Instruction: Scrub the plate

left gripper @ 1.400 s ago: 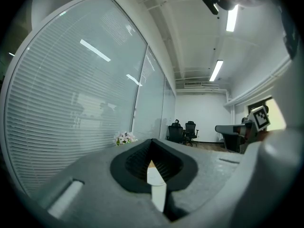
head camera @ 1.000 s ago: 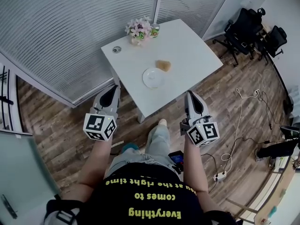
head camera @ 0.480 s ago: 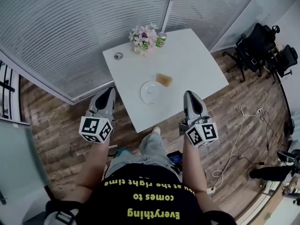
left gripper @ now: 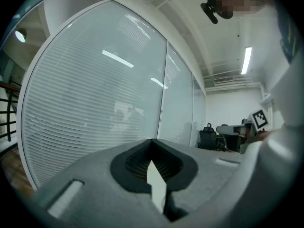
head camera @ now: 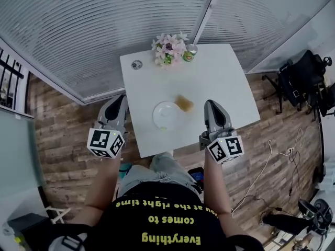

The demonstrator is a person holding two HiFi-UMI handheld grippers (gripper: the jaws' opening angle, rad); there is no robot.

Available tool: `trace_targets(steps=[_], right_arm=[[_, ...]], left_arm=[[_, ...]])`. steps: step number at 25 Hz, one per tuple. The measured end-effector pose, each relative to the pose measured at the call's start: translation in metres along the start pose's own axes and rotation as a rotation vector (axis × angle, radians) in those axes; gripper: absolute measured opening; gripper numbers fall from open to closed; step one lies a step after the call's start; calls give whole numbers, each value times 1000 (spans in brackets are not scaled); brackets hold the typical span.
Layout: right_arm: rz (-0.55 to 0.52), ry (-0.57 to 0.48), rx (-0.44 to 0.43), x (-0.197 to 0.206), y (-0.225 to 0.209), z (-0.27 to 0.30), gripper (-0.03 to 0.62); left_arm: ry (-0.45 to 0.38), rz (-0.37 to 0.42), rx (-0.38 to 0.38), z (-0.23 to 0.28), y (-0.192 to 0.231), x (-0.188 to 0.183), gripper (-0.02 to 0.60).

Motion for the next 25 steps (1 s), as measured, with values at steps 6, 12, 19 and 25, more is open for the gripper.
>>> trace_targets(steps=[6, 12, 19, 25], right_arm=[[19, 29, -77, 6, -25, 24, 5], [36, 27, -143, 5, -40, 41, 5], [23, 32, -197, 2, -52, 48, 5], [22, 46, -220, 4, -65, 54, 5]], left_arm=[[0, 14, -81, 12, -8, 1, 0], [-12, 15, -129, 28, -15, 0, 0], [-40, 17, -154, 44, -24, 1, 0], [-44, 20, -182, 51, -26, 3, 0]])
Point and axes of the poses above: the fingertips, and each gripper's own axes: z forward along the fingers, y to its left, x out of its underside, the point moved 5 cm from there along -z, backward along the fingers, and after that the axes turned 9 degrees about x, right-handed, at the moved point
